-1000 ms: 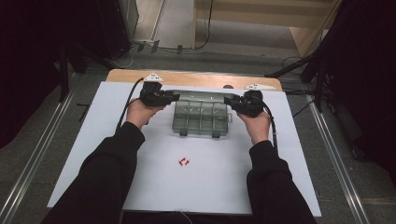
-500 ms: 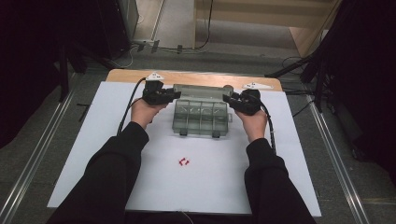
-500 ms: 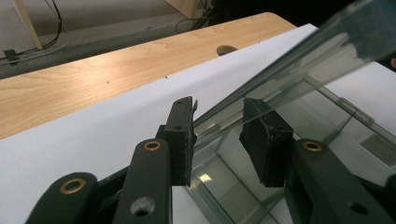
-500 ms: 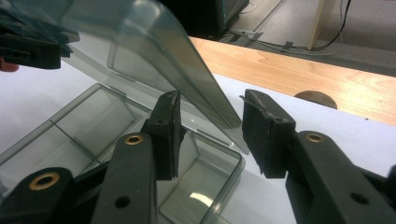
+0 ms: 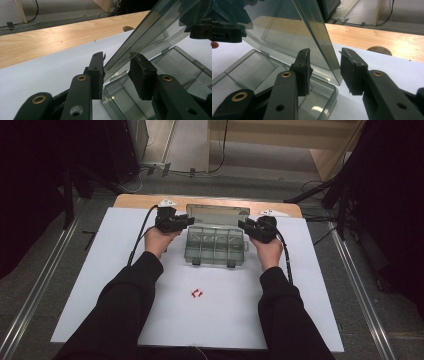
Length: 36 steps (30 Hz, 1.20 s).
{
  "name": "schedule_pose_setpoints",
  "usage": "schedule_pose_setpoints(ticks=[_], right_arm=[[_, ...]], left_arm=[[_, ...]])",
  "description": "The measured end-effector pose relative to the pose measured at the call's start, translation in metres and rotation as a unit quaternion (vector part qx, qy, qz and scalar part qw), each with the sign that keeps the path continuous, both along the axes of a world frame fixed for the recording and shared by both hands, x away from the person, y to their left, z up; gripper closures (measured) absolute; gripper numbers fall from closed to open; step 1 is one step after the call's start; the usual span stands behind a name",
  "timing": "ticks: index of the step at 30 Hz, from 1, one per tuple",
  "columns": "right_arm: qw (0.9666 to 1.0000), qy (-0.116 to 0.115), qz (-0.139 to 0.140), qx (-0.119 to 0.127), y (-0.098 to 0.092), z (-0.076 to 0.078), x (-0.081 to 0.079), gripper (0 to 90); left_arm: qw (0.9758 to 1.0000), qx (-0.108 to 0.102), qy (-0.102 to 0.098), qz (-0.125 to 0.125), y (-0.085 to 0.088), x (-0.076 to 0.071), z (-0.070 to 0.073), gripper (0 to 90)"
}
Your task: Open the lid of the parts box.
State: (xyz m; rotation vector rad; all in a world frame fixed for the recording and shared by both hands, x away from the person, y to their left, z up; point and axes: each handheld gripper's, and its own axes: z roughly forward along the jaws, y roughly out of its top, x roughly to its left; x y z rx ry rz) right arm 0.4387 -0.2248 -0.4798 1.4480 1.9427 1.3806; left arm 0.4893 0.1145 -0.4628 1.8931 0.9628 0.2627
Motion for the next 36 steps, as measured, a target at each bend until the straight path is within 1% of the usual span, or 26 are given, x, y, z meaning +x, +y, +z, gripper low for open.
schedule_pose_setpoints(ticks=[3, 6, 8, 11, 14, 15, 19, 22, 23, 26, 27, 29, 33, 36], right_arm=[[1.0000, -0.003, -0.005, -0.001, 0.000, -0.003, 0.002, 62.5], [1.0000, -0.001, -0.008, 0.002, 0.001, -0.004, 0.003, 62.9], [0.9999, -0.004, -0.010, -0.001, 0.001, -0.006, 0.004, 63.1], [0.9999, 0.001, -0.015, 0.006, 0.001, -0.008, 0.005, 63.9], [0.9999, -0.002, -0.016, 0.005, 0.001, -0.011, 0.007, 64.6], [0.9998, -0.006, -0.019, 0.003, 0.001, -0.013, 0.008, 65.4], [0.9996, -0.003, -0.026, 0.005, 0.003, -0.016, 0.009, 65.9], [0.9995, -0.004, -0.030, 0.007, 0.004, -0.018, 0.010, 66.2], [0.9995, -0.001, -0.032, 0.007, 0.005, -0.020, 0.011, 66.5], [0.9995, 0.006, -0.032, -0.001, 0.006, -0.022, 0.013, 67.9], [0.9994, 0.009, -0.033, 0.001, 0.006, -0.023, 0.014, 68.5], [0.9993, 0.010, -0.036, -0.003, 0.006, -0.023, 0.015, 70.0], [0.9988, 0.014, -0.046, -0.007, 0.008, -0.025, 0.018, 71.9], [0.9985, 0.019, -0.051, -0.011, 0.009, -0.027, 0.019, 73.4]], left_arm=[[1.0000, -0.006, 0.001, 0.008, -0.001, 0.001, -0.001, 63.1], [0.9999, -0.005, 0.001, 0.013, -0.002, 0.001, -0.002, 63.1], [0.9998, -0.010, 0.003, 0.018, -0.002, 0.002, -0.004, 63.2], [0.9995, -0.015, -0.001, 0.028, -0.003, 0.002, -0.007, 63.4], [0.9992, -0.016, 0.003, 0.035, -0.004, 0.002, -0.009, 63.4], [0.9992, -0.016, 0.004, 0.036, -0.004, 0.003, -0.010, 63.4], [0.9991, -0.014, 0.005, 0.040, -0.005, 0.003, -0.013, 63.4], [0.9988, -0.019, 0.006, 0.044, -0.005, 0.004, -0.015, 63.5], [0.9987, -0.021, 0.008, 0.046, -0.005, 0.004, -0.016, 63.4], [0.9983, -0.029, 0.012, 0.050, -0.005, 0.005, -0.019, 63.4], [0.9981, -0.029, 0.012, 0.052, -0.005, 0.005, -0.020, 63.5], [0.9978, -0.031, 0.016, 0.056, -0.006, 0.006, -0.023, 63.5], [0.9974, -0.030, 0.019, 0.063, -0.008, 0.007, -0.025, 63.4], [0.9964, -0.040, 0.031, 0.068, -0.006, 0.009, -0.028, 63.4]])
